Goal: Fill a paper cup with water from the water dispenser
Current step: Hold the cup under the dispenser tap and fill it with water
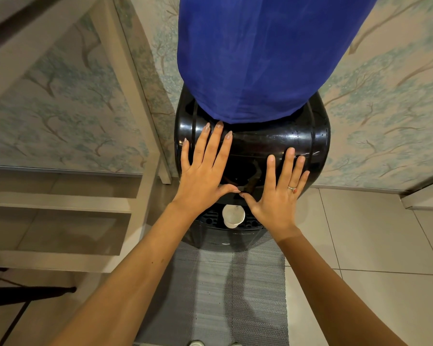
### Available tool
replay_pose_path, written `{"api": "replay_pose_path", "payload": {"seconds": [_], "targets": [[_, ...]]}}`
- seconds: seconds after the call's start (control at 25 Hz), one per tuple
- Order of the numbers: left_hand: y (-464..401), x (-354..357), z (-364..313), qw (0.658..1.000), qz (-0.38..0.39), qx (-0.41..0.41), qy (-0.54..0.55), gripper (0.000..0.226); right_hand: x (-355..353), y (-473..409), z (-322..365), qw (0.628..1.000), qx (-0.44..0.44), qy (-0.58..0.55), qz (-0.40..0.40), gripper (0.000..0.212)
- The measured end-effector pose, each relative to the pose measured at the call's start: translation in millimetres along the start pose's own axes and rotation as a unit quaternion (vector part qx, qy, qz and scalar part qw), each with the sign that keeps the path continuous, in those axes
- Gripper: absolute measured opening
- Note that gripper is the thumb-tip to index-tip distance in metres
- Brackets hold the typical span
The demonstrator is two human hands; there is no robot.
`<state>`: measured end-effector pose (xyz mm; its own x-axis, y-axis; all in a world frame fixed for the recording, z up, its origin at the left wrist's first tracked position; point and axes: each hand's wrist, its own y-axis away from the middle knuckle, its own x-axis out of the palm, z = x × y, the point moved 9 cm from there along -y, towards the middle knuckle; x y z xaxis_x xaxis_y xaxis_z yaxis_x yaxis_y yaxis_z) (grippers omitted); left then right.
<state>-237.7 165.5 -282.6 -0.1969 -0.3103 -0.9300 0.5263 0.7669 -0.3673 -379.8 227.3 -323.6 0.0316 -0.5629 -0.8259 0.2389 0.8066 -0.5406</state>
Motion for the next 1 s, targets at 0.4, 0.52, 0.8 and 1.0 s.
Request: {"api": "replay_pose_path", "payload": {"seconds": [0.4, 0.52, 0.8, 1.0], "targets": [[-0.4, -0.1, -0.6, 1.0, -0.001, -0.002, -0.008, 0.122, -1.2, -0.4, -0.7, 1.0, 0.0, -0.002, -0.005, 0.116], [-0.2, -1.0, -0.5, 1.0, -0.003, -0.002, -0.008, 0.122, -1.8, -0.1, -0.4, 1.0, 0.001, -0.001, -0.001, 0.116], [-0.1, 0.5, -0.3, 1.0, 0.002, -0.004, -0.005, 0.121, -0.9, 0.4, -0.3, 1.0, -0.007, 0.003, -0.006, 0.117], [0.6, -0.1, -0.2, 1.0, -0.008, 0.0, 0.006, 0.121, -0.8, -0.1, -0.9, 1.0, -0.001, 0.003, -0.008, 0.118]]}}
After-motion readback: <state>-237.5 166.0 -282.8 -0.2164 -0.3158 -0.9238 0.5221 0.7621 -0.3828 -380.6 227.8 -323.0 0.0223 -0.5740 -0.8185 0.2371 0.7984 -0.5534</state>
